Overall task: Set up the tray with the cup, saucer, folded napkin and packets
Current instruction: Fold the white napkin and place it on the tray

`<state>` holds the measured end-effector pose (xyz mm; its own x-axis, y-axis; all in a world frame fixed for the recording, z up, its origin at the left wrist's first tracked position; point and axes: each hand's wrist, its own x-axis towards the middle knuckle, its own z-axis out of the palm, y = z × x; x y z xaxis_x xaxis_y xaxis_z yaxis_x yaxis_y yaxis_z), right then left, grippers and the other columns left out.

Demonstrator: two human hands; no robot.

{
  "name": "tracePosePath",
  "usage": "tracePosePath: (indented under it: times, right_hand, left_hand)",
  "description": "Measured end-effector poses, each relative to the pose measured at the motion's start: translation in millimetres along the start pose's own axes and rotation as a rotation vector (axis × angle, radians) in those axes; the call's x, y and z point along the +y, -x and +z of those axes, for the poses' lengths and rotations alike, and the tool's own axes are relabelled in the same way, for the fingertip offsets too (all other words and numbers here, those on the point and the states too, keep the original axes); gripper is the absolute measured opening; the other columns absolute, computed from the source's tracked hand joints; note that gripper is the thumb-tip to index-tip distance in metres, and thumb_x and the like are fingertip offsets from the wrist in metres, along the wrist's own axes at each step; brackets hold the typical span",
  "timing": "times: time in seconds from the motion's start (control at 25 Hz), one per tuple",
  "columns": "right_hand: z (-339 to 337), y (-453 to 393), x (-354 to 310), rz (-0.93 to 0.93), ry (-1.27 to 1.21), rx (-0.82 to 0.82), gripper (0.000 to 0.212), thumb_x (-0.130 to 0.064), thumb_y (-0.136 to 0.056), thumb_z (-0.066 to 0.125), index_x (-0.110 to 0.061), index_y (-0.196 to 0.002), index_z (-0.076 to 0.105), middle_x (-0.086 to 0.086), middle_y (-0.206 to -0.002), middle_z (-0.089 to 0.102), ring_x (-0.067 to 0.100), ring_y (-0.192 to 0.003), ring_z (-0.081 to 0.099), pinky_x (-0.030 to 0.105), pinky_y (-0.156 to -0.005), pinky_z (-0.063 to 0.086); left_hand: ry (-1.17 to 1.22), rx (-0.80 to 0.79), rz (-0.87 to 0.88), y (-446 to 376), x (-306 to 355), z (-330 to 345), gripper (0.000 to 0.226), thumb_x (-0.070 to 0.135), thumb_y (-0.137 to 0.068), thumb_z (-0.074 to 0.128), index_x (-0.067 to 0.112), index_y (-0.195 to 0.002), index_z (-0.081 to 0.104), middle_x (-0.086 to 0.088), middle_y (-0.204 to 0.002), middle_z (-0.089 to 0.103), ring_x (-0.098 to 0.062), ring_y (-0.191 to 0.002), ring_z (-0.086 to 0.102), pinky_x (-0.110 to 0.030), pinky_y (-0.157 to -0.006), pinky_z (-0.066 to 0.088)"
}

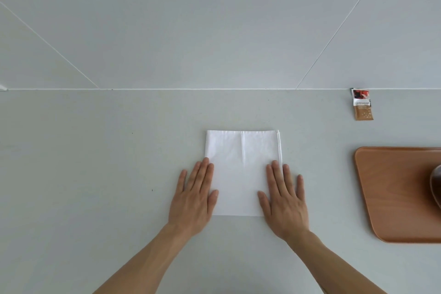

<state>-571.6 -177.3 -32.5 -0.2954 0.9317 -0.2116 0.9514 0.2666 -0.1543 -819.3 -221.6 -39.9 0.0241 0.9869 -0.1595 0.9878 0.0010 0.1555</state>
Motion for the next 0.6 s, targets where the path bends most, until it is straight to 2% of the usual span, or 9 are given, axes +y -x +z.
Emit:
tracePosePath:
  times: [0.08, 0.16, 0.24, 0.28, 0.36, 0.44, 0.52, 0.6]
  right_hand:
    - [-3, 2, -1, -0.016, 0.010, 0.013, 0.067, -0.050, -0.099, 0.021, -0.016, -0.156, 0.010, 0.000, -0.165, 0.008, 0.024, -0.151, 0.009, 0.054, -0.120, 0.008]
    - [-13, -5, -1, -0.046, 0.035, 0.090, 0.063, -0.048, -0.097, 0.032, -0.013, -0.150, 0.034, 0.006, -0.156, 0.035, 0.030, -0.142, 0.035, 0.058, -0.117, 0.015]
    - [-34, -31, 5, -0.069, 0.039, 0.187, 0.048, -0.044, -0.094, 0.041, -0.016, -0.129, 0.059, 0.006, -0.128, 0.061, 0.033, -0.115, 0.058, 0.059, -0.106, 0.032]
    - [-45, -48, 7, -0.067, 0.018, 0.213, 0.041, -0.041, -0.094, 0.046, -0.017, -0.123, 0.062, 0.006, -0.120, 0.064, 0.034, -0.108, 0.060, 0.056, -0.100, 0.037]
    - [-68, -84, 9, -0.072, -0.036, 0.138, 0.046, -0.038, -0.091, 0.058, -0.017, -0.132, 0.054, 0.008, -0.130, 0.057, 0.034, -0.118, 0.053, 0.050, -0.097, 0.040]
    - [-81, -115, 7, -0.085, 0.005, -0.054, 0.068, -0.042, -0.089, 0.063, -0.022, -0.148, 0.034, 0.006, -0.148, 0.040, 0.030, -0.134, 0.038, 0.048, -0.105, 0.036]
    - [-88, -134, 4, -0.087, 0.108, -0.178, 0.074, -0.048, -0.088, 0.063, -0.027, -0.149, 0.027, 0.004, -0.146, 0.038, 0.028, -0.129, 0.040, 0.047, -0.102, 0.037]
    - [-90, -146, 2, -0.089, 0.158, -0.222, 0.071, -0.049, -0.084, 0.067, -0.030, -0.143, 0.033, 0.004, -0.132, 0.046, 0.028, -0.115, 0.047, 0.044, -0.090, 0.039]
  left_hand:
    - [-0.022, 0.004, 0.018, 1, -2, -2, 0.063, 0.042, -0.100, 0.024, 0.009, -0.154, 0.018, -0.005, -0.164, 0.011, -0.020, -0.150, 0.014, -0.053, -0.118, 0.013]
    - [-0.049, 0.030, 0.070, -4, -5, -9, 0.062, 0.043, -0.099, 0.028, 0.009, -0.151, 0.030, -0.008, -0.159, 0.029, -0.024, -0.144, 0.032, -0.056, -0.115, 0.017]
    - [-0.020, 0.070, 0.114, -25, -13, -27, 0.056, 0.043, -0.098, 0.030, 0.012, -0.144, 0.043, -0.009, -0.137, 0.054, -0.029, -0.120, 0.055, -0.052, -0.103, 0.034]
    - [0.025, 0.069, 0.098, -40, -16, -37, 0.053, 0.042, -0.099, 0.033, 0.013, -0.142, 0.044, -0.008, -0.123, 0.060, -0.030, -0.107, 0.059, -0.048, -0.094, 0.042]
    - [0.175, 0.013, -0.009, -79, -20, -61, 0.049, 0.039, -0.098, 0.045, 0.014, -0.141, 0.045, -0.009, -0.113, 0.059, -0.031, -0.101, 0.058, -0.044, -0.083, 0.048]
    - [0.236, -0.044, -0.100, -116, -21, -76, 0.049, 0.036, -0.094, 0.056, 0.017, -0.138, 0.046, -0.009, -0.122, 0.052, -0.029, -0.111, 0.052, -0.042, -0.083, 0.049]
    - [0.199, -0.174, -0.135, -140, -18, -86, 0.054, 0.036, -0.089, 0.064, 0.018, -0.136, 0.045, -0.008, -0.127, 0.046, -0.028, -0.112, 0.051, -0.042, -0.081, 0.050]
    - [0.153, -0.276, -0.138, -153, -15, -89, 0.054, 0.033, -0.085, 0.069, 0.015, -0.130, 0.046, -0.010, -0.123, 0.046, -0.030, -0.100, 0.057, -0.039, -0.075, 0.050]
